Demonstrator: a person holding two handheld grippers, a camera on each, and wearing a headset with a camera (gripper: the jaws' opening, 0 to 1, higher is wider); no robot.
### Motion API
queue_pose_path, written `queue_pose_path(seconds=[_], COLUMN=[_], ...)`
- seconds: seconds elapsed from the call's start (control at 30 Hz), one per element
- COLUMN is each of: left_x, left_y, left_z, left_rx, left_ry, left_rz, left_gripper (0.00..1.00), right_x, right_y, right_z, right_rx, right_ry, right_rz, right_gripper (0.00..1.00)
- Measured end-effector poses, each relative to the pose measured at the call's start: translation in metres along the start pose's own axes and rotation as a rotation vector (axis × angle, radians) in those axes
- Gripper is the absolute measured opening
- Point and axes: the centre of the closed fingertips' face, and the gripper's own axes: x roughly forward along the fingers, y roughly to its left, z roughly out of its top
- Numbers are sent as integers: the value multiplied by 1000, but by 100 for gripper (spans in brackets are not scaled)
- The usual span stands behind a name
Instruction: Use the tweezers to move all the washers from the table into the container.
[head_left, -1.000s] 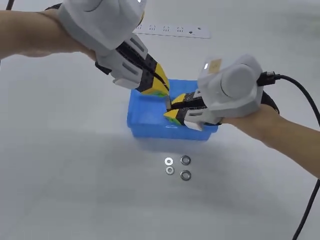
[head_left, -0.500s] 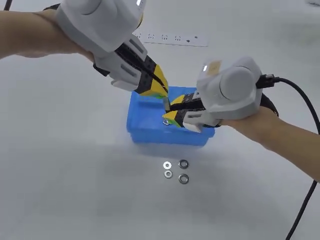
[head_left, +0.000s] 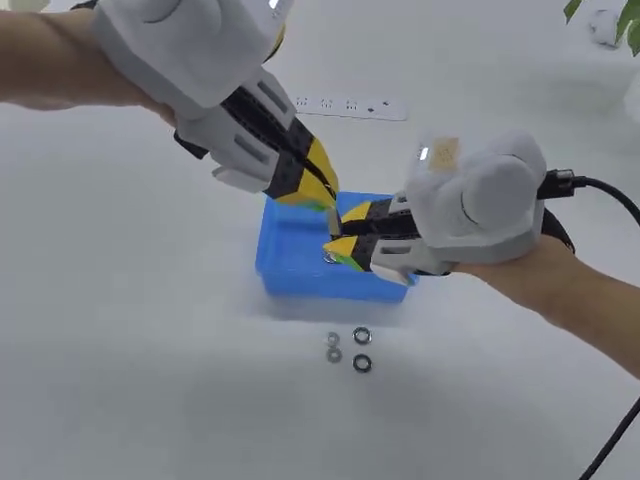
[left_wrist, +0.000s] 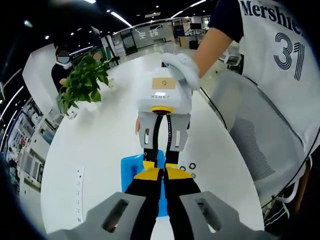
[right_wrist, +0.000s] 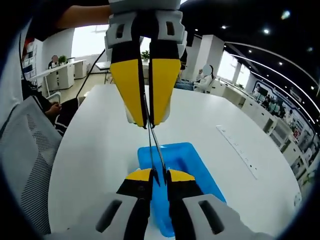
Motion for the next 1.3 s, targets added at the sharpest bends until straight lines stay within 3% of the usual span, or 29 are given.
queue_pose_path(seconds=[0.3, 0.77, 1.03, 1.3], left_x=[9, 37, 50, 56], left_y=[-31, -74, -85, -83], left_z=[13, 15, 9, 4], left_rx=[-15, -69, -115, -145], left_ry=[-22, -38, -52, -53], left_rz=[1, -14, -21, -25], left_gripper=[6, 6, 6, 6], right_x=[-14, -20, -19, -16], right_y=[28, 73, 86, 87], right_z=[-12, -41, -57, -65], right_rx=[10, 65, 90, 121], right_ry=[14, 41, 64, 70], right_rz=[12, 56, 75, 75], right_gripper=[12, 12, 13, 13])
